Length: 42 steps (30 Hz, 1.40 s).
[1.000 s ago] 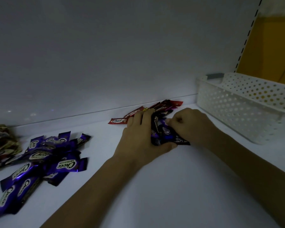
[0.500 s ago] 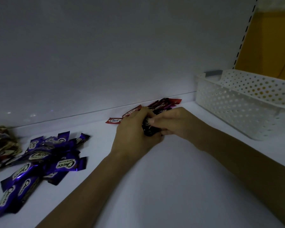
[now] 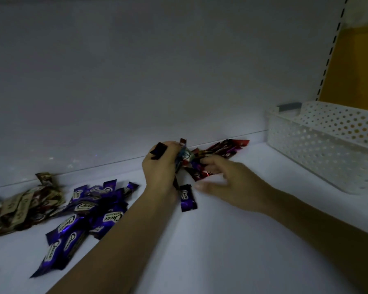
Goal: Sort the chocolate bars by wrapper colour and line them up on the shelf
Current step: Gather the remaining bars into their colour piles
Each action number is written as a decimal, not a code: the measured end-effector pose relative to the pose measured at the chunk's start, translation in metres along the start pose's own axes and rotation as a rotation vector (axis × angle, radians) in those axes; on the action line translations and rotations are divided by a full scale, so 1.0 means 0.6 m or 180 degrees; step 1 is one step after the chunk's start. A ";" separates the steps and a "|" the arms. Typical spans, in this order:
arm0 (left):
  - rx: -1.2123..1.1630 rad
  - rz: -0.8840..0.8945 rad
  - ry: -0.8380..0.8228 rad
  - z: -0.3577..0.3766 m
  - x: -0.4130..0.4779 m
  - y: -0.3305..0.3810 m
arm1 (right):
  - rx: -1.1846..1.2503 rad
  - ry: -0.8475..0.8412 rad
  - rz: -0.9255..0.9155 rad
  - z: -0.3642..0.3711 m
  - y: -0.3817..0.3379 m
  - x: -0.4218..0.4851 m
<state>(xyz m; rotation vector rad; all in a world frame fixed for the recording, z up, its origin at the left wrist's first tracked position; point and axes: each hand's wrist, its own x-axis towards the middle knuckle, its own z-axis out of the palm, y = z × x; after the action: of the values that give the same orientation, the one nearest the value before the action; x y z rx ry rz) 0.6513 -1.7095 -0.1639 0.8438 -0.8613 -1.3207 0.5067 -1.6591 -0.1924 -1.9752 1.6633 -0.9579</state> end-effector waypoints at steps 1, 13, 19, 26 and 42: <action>-0.0148 -0.0088 0.0096 0.000 0.002 0.008 | -0.0276 -0.0244 -0.0187 0.004 -0.003 -0.003; -0.0509 -0.0460 0.0549 -0.055 -0.028 0.070 | -0.1565 -0.0429 -0.0839 0.019 -0.028 -0.013; -0.0606 -0.0689 -0.0090 -0.054 -0.072 0.085 | -0.0210 0.0086 -0.0937 0.042 -0.099 0.000; -0.1136 -0.0607 -0.0036 -0.105 -0.066 0.156 | 0.0420 0.0407 -0.0965 0.073 -0.180 0.022; -0.1226 -0.0344 0.0601 -0.363 -0.088 0.229 | -0.0999 0.0094 -0.1184 0.216 -0.297 0.076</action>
<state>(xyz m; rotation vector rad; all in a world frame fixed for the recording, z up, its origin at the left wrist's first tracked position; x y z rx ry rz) 0.9041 -1.6415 -0.1408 0.7019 -0.3989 -1.4172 0.7269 -1.6807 -0.1506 -2.5571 1.5690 -0.8913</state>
